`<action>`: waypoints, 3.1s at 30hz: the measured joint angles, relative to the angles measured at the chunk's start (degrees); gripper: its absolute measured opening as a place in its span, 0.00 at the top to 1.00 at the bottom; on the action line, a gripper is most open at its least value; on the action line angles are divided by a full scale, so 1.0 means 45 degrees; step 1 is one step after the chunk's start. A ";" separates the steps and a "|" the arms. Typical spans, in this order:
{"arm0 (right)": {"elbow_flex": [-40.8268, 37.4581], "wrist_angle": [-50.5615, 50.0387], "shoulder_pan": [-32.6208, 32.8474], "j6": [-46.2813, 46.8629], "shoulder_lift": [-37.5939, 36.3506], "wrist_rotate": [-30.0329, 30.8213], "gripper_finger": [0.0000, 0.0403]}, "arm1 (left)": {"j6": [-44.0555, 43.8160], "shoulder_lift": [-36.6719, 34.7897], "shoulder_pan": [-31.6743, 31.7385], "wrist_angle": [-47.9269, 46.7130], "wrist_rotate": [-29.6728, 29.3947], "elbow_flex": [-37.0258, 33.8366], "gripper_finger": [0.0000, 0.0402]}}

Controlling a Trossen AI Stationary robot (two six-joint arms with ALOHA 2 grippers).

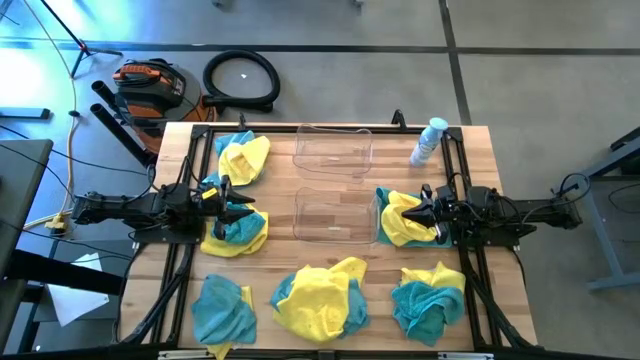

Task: Sort microfiber towel by color & place in baskets
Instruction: Put the yellow towel into the bottom transparent bin

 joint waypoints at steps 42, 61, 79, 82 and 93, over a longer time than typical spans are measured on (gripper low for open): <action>-0.0002 0.0000 0.0000 0.0000 0.0002 0.0000 1.00 | -0.3551 0.9544 0.4457 -0.8413 -0.8576 0.9910 0.65; -0.0002 0.0000 0.0000 0.0000 0.0002 -0.0003 1.00 | -0.4575 1.5405 1.0279 -0.8577 -0.2433 1.0104 0.65; -0.0002 0.0000 0.0000 0.0000 0.0002 0.0000 1.00 | -0.3449 1.7483 1.0033 -0.8466 -0.2670 1.0092 0.97; 0.0001 0.0000 0.0000 0.0000 0.0002 0.0000 1.00 | -0.3404 1.6807 0.9609 -0.8573 -0.2338 1.0090 0.99; -0.0002 0.0000 0.0000 0.0000 0.0002 -0.0002 1.00 | -0.4042 1.2573 0.7891 -0.8665 -0.2458 1.0095 1.00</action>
